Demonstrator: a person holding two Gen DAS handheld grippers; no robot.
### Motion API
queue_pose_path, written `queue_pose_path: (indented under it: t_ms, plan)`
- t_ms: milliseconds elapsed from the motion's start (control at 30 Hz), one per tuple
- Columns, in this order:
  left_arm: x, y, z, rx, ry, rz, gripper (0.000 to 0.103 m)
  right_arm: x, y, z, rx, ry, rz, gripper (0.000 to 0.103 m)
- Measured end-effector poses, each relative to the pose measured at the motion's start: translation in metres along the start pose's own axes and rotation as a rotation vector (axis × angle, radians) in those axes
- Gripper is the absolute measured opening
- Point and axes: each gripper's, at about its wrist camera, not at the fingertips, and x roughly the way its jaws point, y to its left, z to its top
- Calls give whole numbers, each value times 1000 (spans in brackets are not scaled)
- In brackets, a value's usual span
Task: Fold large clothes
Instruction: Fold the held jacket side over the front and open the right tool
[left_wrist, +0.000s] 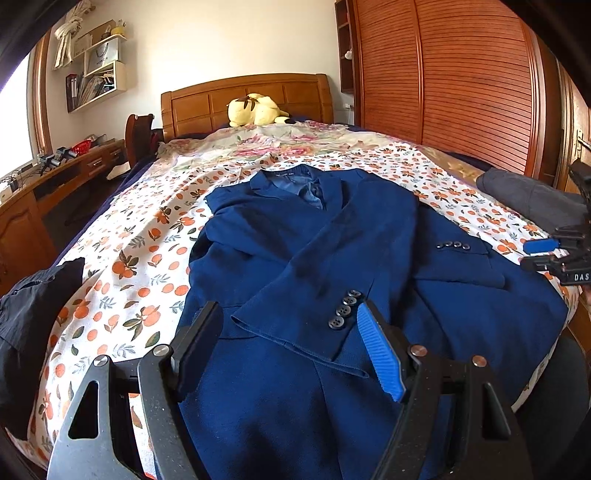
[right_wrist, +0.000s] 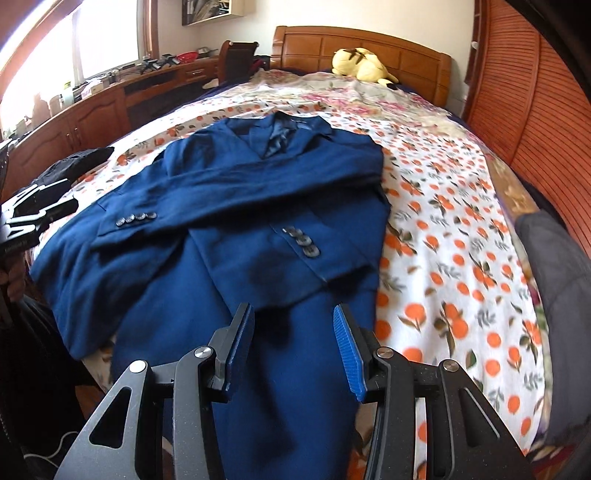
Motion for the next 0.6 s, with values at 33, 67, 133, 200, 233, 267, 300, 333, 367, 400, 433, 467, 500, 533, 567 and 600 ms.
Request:
queue_pose_path:
  t_ms: [33, 67, 133, 200, 233, 267, 300, 333, 367, 400, 433, 467, 500, 533, 567, 600]
  plan:
    - [-1, 0, -1, -8, -2, -2, 76, 1, -1, -2, 1, 3, -1, 49]
    - [-3, 2, -2, -20, 4, -7, 76, 4, -1, -6, 5, 9, -3, 51]
    - [-9, 4, -6, -42, 17, -22, 76, 8, -3, -11, 17, 30, -5, 54]
    - [-17, 7, -15, -46, 31, -22, 76, 12, -6, -20, 24, 43, -8, 56]
    - [-19, 8, -18, -43, 39, -16, 76, 13, -7, -22, 27, 48, -13, 57]
    - [-22, 10, -22, -41, 48, -5, 76, 15, -9, -25, 30, 51, -19, 58]
    - [-24, 12, -25, -40, 54, 3, 76, 17, -11, -28, 34, 56, -25, 59]
    - [-27, 16, -29, -44, 62, 13, 76, 19, -12, -29, 39, 61, -27, 59]
    - [-28, 21, -31, -52, 70, 19, 76, 21, -14, -33, 42, 64, -27, 61]
    - [-29, 26, -33, -64, 80, 25, 76, 23, -15, -34, 45, 66, -28, 63]
    - [-29, 30, -34, -71, 89, 29, 76, 23, -17, -35, 49, 63, -31, 65]
    - [-28, 35, -36, -79, 105, 39, 76, 25, -19, -35, 56, 60, -32, 68]
    - [-25, 41, -37, -90, 131, 50, 76, 26, -20, -36, 63, 60, -31, 70]
    - [-24, 46, -39, -95, 143, 52, 76, 27, -22, -36, 67, 62, -29, 71]
    - [-22, 51, -41, -101, 156, 55, 76, 29, -23, -37, 71, 65, -25, 73]
    - [-21, 55, -44, -102, 167, 63, 76, 31, -25, -38, 76, 69, -20, 74]
